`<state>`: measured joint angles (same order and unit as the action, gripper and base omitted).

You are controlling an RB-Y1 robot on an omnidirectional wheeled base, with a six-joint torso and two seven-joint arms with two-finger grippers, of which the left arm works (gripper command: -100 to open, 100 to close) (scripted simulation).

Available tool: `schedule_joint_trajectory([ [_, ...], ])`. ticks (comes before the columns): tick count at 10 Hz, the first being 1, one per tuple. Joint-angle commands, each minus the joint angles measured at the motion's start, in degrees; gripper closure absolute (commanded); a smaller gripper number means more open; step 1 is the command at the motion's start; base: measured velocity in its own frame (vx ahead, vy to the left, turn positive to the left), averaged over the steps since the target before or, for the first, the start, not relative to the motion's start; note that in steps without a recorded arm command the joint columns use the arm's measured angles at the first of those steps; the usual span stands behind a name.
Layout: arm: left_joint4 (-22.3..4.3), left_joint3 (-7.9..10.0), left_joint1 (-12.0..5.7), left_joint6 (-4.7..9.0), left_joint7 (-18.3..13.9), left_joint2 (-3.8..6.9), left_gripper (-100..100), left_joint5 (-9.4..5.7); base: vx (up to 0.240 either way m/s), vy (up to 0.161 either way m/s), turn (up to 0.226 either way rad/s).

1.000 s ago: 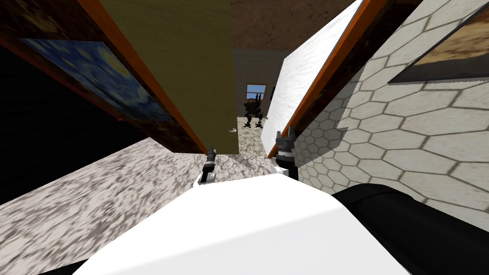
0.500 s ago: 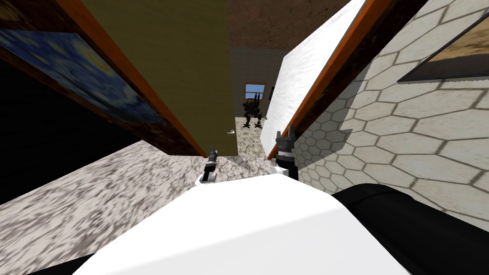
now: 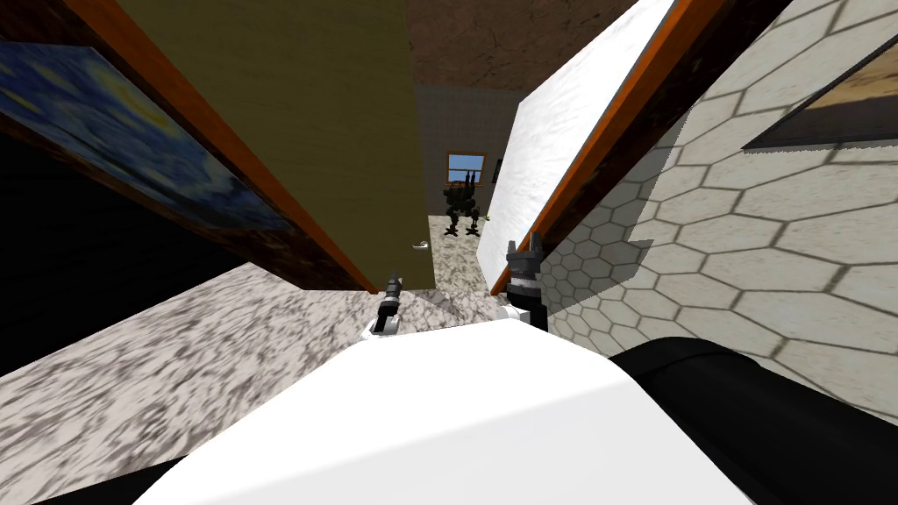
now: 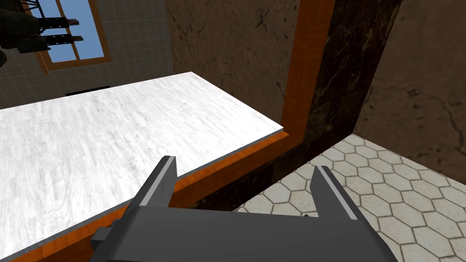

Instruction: Push the door open

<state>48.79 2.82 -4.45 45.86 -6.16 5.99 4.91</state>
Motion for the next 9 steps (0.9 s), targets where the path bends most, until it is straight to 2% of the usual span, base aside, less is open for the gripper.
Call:
schedule_joint_trajectory([
  [1,-2.61,0.05,-1.24,0.36,-0.41,-0.03,-100,0.16,0.108,-0.014,-0.022],
  [4,-6.42,0.08,-2.95,0.91,-1.05,-0.09,-100,0.45,0.099,-0.026,-0.027],
  [6,-11.03,0.12,-5.02,1.57,-1.82,-0.19,-100,0.79,0.139,-0.017,-0.044],
  [8,-13.01,0.13,-5.91,1.86,-2.15,-0.24,-100,0.94,0.117,-0.028,-0.020],
  [9,-14.87,0.15,-6.74,2.13,-2.46,-0.28,-100,1.08,0.098,-0.030,-0.034],
])
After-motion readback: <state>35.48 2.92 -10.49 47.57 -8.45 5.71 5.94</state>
